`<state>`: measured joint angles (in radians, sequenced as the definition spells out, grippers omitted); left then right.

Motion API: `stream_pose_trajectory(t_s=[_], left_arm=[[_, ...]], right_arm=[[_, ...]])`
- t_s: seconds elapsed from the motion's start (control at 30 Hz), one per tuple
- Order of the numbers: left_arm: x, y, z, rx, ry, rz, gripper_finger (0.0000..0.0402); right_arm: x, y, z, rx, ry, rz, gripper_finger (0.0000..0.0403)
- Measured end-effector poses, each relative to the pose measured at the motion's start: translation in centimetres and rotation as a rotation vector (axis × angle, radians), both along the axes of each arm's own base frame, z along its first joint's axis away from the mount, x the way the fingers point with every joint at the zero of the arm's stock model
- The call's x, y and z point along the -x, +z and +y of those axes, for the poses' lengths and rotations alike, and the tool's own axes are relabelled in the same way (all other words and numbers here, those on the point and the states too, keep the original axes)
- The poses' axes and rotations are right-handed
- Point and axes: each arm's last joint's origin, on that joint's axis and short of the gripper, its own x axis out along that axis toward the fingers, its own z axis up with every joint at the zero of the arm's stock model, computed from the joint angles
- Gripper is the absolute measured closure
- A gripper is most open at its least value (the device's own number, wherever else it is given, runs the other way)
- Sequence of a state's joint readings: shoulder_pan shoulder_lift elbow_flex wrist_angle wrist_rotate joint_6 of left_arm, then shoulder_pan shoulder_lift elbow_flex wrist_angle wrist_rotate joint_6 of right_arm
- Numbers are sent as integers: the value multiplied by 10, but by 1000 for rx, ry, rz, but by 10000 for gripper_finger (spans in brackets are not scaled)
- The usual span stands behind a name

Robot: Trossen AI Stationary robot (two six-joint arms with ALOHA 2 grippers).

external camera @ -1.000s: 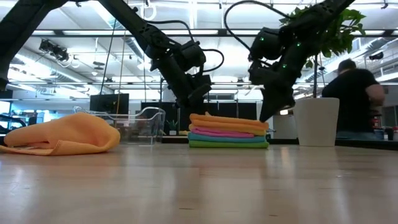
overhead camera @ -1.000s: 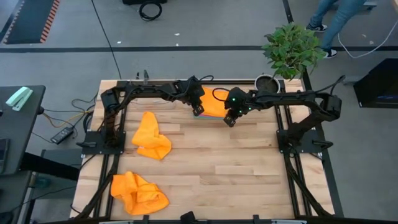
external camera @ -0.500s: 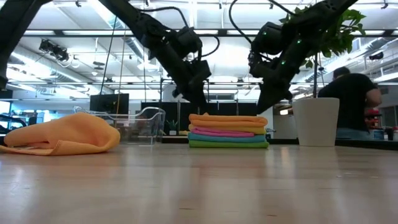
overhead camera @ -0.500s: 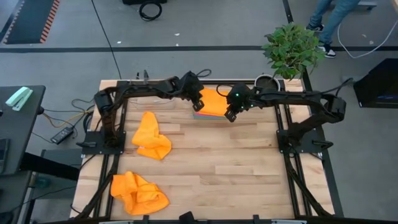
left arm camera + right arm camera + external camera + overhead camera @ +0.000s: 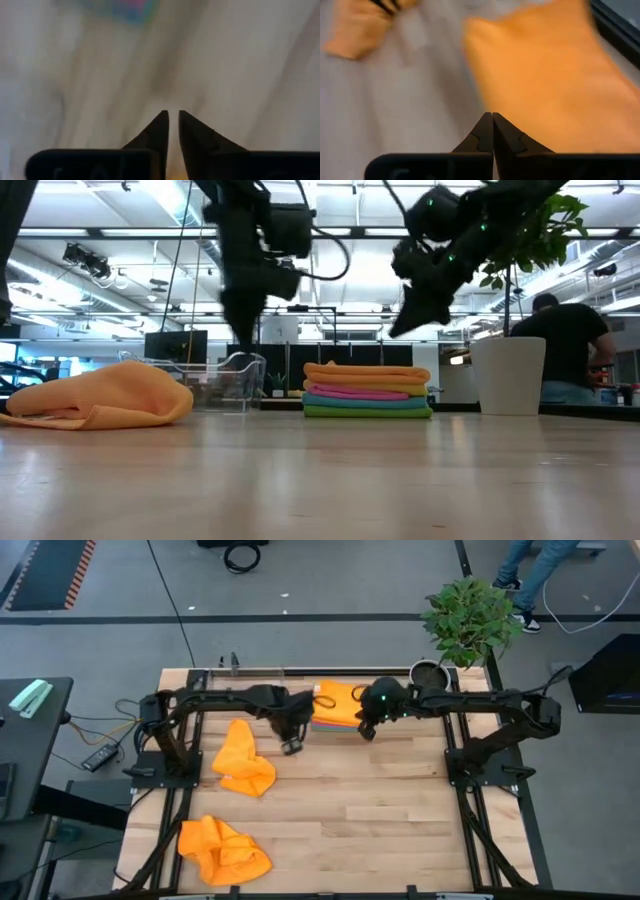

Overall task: Fold microfiber towels
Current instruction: Stack the folded orange towel on the yellow towel, then fold the top yellow towel

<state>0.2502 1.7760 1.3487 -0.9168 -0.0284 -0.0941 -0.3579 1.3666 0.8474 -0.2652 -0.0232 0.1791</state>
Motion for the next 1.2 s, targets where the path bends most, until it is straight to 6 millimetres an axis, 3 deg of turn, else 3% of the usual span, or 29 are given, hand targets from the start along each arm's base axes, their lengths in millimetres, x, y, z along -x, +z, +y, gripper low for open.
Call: stream_pose_trajectory(t_s=[0.23, 0.47, 0.63, 0.7, 0.77, 0.93, 1.07, 1.2], left_arm=[[45, 9, -40, 37, -124, 313, 264], [91, -35, -56, 35, -260, 378, 150], [103, -67, -62, 39, -349, 322, 117], [104, -77, -63, 27, -355, 276, 129], [105, -83, -66, 37, -333, 243, 172], [80, -78, -77, 75, -269, 9, 364], [41, -51, -98, 91, -287, -327, 358], [15, -13, -134, 83, -428, -584, 353]], right_arm=[[-18, 3, 41, 40, 181, -60, 391], [-21, 4, 62, -10, 208, -74, 389], [-23, 4, 81, -105, 178, -90, 389], [-23, 4, 91, -133, 135, -96, 389], [-23, 3, 102, -170, 90, -101, 389], [-19, 2, 132, -268, 50, -96, 388], [-10, -3, 153, -328, 45, -13, 388], [0, -8, 167, -378, 5, 64, 388]])
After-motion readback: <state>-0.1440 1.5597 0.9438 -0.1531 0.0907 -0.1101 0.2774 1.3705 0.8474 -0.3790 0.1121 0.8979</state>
